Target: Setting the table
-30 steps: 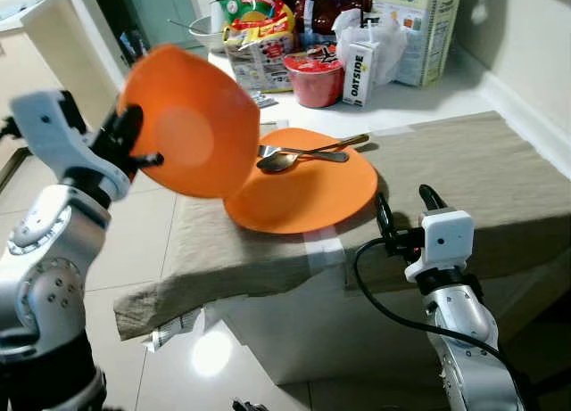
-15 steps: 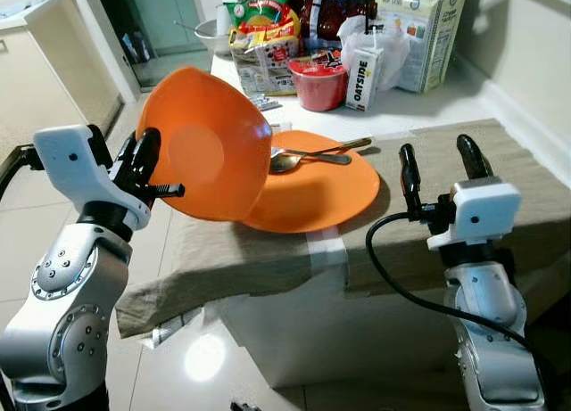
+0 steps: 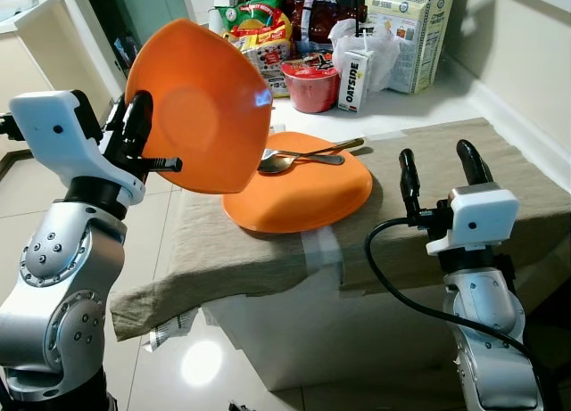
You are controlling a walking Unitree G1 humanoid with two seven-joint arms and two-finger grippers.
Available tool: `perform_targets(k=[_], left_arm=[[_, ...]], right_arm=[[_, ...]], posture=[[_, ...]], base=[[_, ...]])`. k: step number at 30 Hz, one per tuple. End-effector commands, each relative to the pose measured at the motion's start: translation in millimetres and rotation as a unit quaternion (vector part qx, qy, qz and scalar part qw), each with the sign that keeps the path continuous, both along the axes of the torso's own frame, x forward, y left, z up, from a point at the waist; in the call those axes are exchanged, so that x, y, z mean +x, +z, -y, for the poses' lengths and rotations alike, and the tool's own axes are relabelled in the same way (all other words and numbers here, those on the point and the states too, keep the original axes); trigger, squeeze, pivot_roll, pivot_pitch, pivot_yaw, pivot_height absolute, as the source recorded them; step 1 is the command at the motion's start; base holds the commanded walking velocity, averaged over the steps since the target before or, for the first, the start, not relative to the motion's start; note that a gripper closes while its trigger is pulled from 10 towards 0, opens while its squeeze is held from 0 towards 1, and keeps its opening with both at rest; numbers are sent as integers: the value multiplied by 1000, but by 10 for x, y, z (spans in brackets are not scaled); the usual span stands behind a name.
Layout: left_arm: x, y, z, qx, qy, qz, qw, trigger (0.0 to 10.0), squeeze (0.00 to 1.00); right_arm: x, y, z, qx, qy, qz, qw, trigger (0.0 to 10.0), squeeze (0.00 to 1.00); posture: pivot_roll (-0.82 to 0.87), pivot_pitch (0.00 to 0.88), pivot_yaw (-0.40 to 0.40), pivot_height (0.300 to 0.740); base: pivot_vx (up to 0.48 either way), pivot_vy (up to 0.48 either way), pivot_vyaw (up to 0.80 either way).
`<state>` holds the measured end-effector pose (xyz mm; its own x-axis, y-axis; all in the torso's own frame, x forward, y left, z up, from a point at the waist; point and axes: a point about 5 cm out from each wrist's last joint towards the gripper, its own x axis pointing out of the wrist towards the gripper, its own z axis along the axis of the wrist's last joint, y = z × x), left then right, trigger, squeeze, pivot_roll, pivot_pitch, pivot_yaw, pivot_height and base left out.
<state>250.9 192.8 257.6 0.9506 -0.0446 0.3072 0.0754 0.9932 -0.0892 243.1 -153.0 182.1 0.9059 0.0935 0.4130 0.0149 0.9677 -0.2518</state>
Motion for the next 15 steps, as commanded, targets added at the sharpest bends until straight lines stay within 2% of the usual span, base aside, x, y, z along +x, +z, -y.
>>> perform_targets(k=[1, 4, 14, 15], left_arm=[[-15, 33, -27, 15, 10, 15, 1000, 0, 0], [-22, 20, 1, 28, 7, 16, 999, 0, 0], [1, -7, 5, 20, 9, 10, 1000, 0, 0], [5, -2, 8, 20, 8, 11, 1000, 0, 0]], right_arm=[[0, -34, -40, 4, 4, -12, 1000, 10000, 0], [-1, -45, -47, 5, 9, -17, 1000, 10000, 0], [-14, -103, -50, 6, 13, -33, 999, 10000, 0], [-15, -109, -49, 5, 13, -34, 999, 10000, 0]], posture=[[-124, 0, 136, 740], [-124, 0, 137, 740], [-131, 0, 136, 740], [-131, 0, 135, 740]], base=[[0, 0, 0], [0, 0, 0], [0, 0, 0], [-341, 0, 0]])
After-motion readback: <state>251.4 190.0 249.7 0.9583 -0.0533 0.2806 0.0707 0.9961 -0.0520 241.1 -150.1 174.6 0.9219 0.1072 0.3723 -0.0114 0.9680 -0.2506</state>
